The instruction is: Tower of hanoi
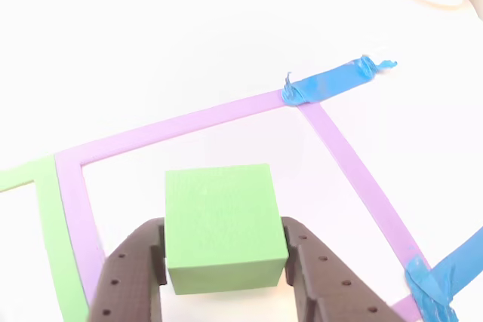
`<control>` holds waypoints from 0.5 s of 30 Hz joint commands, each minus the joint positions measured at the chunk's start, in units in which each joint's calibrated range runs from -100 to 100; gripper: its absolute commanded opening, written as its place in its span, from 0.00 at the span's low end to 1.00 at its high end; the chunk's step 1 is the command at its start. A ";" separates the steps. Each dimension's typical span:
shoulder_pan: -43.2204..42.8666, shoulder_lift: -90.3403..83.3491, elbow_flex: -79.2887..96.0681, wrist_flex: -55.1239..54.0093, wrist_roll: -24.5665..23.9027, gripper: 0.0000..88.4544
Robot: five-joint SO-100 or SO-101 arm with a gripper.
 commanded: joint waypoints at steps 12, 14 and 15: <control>-4.95 -53.91 -18.82 81.70 0.36 0.01; -5.91 -56.17 -25.91 92.47 0.36 0.01; -6.48 -56.97 -30.00 97.73 0.36 0.01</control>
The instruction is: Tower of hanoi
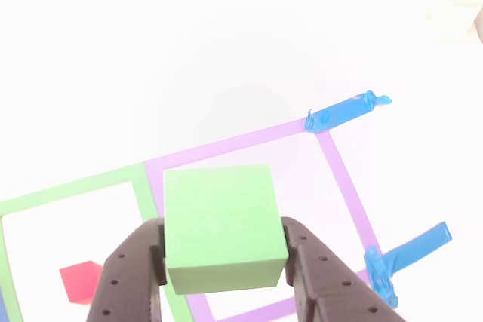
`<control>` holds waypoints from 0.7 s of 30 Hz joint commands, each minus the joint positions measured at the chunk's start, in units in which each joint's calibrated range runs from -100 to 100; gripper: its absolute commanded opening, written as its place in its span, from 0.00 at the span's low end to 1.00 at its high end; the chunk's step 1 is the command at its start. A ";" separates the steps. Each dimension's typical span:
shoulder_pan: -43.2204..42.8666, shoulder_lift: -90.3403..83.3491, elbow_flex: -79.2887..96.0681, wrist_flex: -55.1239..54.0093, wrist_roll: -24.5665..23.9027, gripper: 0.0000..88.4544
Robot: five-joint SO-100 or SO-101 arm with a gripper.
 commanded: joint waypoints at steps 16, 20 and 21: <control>-21.91 -6.01 -66.42 70.54 0.00 0.01; -27.67 -6.98 -67.15 70.54 0.00 0.01; -28.72 -7.06 -66.97 70.54 0.00 0.01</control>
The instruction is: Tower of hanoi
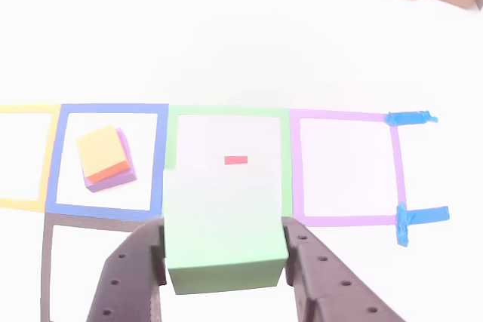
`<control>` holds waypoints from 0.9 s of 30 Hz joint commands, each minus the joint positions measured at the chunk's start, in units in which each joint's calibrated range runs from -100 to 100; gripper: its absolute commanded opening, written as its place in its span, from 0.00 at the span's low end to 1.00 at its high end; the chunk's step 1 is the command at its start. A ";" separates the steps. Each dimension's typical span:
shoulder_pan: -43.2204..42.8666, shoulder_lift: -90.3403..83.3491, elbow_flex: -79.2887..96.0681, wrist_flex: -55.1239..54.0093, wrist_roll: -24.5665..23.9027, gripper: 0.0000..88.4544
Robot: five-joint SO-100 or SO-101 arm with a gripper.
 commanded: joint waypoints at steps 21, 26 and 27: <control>-20.27 -7.20 59.02 -61.22 0.00 0.01; -23.72 -2.36 70.48 -79.68 0.00 0.01; -24.49 -1.23 72.02 -82.92 0.00 0.01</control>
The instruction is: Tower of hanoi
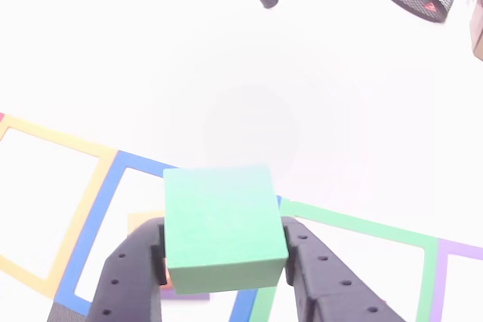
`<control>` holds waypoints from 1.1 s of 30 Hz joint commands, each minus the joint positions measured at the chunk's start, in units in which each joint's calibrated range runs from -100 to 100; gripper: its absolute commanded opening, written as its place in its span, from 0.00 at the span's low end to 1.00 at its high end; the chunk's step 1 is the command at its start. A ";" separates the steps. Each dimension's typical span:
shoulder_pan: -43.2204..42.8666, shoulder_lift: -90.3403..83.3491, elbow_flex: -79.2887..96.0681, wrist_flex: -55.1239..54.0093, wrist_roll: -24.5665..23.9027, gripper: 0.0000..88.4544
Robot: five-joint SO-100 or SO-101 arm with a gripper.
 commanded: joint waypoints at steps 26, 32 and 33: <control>-7.81 35.91 10.47 -55.94 0.36 0.01; -8.09 35.67 13.10 -57.32 0.36 0.01; -8.09 35.75 13.38 -57.32 0.36 0.01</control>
